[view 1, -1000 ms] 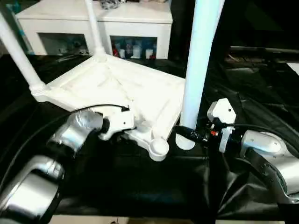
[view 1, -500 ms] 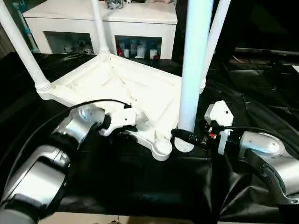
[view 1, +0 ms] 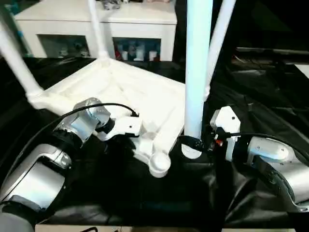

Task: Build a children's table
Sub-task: Insert table leg to table base

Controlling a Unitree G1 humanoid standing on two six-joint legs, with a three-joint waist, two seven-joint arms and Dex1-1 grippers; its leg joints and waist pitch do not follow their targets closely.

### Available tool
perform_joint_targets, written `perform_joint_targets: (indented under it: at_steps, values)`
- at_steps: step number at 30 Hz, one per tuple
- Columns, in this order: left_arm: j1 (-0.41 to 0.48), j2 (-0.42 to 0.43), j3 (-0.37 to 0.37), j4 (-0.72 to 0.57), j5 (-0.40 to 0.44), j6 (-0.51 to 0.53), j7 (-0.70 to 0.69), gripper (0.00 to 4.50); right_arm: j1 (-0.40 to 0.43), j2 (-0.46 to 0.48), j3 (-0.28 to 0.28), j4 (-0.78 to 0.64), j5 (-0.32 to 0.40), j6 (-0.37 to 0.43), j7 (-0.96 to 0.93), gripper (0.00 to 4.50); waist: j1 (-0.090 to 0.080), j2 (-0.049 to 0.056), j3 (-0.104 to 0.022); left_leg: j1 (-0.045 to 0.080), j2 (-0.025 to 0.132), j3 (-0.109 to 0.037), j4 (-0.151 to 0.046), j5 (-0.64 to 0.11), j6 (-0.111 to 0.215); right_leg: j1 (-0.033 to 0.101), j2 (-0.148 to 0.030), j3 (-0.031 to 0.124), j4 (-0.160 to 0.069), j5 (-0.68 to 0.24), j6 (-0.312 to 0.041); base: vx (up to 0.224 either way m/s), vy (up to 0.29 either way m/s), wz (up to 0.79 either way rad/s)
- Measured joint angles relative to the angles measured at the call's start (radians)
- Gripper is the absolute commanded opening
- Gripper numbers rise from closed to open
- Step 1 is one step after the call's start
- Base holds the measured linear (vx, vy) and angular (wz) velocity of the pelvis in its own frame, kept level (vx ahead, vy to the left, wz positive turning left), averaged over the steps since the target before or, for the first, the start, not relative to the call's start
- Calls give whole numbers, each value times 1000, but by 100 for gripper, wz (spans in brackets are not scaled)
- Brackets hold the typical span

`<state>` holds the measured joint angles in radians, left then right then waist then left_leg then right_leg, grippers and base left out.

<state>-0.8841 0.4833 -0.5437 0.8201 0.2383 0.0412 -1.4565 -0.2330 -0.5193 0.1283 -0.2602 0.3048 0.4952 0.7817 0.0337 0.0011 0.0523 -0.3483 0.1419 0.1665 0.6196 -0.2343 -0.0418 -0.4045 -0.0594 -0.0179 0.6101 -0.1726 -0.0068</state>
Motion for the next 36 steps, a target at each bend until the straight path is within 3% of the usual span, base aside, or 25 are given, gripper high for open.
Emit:
perform_joint_targets:
  at_steps: [6,11,17,20,24,36]
  values:
    - [74,-41,68,-119,-31,221,123,33,-1,49,-11,32,-1,2,-65,185,-6,6,-4,7,0,3,0,0,0,3,0,2,0,0,0,0,0,0]
    - [147,-70,170,-193,-52,345,273,29,-6,78,-44,55,-1,5,-108,185,-33,6,-4,12,0,3,0,0,0,3,0,1,0,-4,6,0,0,0]
    - [267,-96,266,-301,-129,277,370,9,-48,138,-75,114,24,32,-158,185,-50,-2,0,8,0,0,0,0,0,-1,0,-2,-3,-4,6,0,0,0]
    - [308,-102,266,-363,-156,267,368,4,-73,147,-81,129,36,45,-166,185,-37,-7,0,-2,0,-1,0,0,0,-7,0,-2,-3,0,0,0,0,0]
    - [332,-105,261,-408,-156,262,372,4,-109,158,-74,170,35,44,-162,185,-24,-9,0,-4,1,0,-1,0,4,-10,0,-2,-3,3,-4,0,0,0]
    - [338,-97,234,-429,-135,243,414,0,-229,236,-20,364,22,5,-118,185,-21,-12,2,-3,3,2,-2,1,-1,-10,0,-2,-1,3,-4,0,0,0]
